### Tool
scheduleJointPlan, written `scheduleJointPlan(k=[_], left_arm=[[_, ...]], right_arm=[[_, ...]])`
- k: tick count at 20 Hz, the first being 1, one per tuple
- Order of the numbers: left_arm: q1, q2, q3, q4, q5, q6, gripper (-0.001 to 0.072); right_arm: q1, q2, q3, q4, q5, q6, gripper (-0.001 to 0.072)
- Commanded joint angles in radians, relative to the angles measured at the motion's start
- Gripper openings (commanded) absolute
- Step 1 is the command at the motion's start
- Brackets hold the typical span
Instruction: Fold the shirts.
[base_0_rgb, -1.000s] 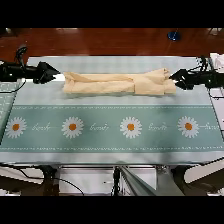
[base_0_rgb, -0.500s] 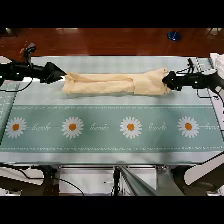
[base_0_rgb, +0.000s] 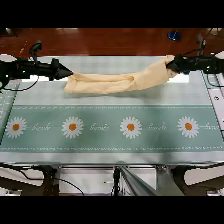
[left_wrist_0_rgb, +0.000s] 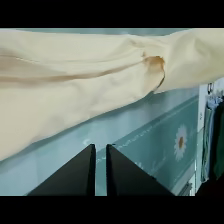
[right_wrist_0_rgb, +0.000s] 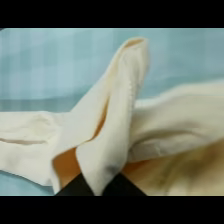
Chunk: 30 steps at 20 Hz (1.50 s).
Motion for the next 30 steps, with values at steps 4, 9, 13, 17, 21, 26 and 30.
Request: scheduleJointPlan(k=[4,9,13,17,21,26,30], left_arm=[[-0.253,0.000,0.000,-0.085,0.105,0.019,0.0028],[-0.496,-0.011,0.000,-0.088,0.337,-0.031,0.0028],[-0.619,-0.041,0.001,-0.088,0.470,-0.100,0.0028],[-0.681,-0.113,0.031,-0.089,0.449,-0.166,0.0028],[-0.743,-0.181,0.114,-0.103,0.441,-0.200,0.0028],[-0.835,-0.274,0.206,-0.143,0.436,-0.239,0.0028],[-0.896,-0.345,0.219,-0.158,0.433,-0.273,0.0028]], right_arm=[[0.002,0.192,0.040,-0.167,0.133,0.105,0.0016],[0.002,0.234,0.040,-0.173,0.226,0.118,0.0016],[0.002,0.262,0.040,-0.174,0.321,0.121,0.0016],[0.002,0.320,0.040,-0.177,0.355,0.148,0.0017],[0.002,0.373,0.040,-0.211,0.414,0.169,0.0017],[0.002,0.391,0.040,-0.218,0.457,0.174,0.0017],[0.002,0.391,0.040,-0.215,0.490,0.174,0.0017]])
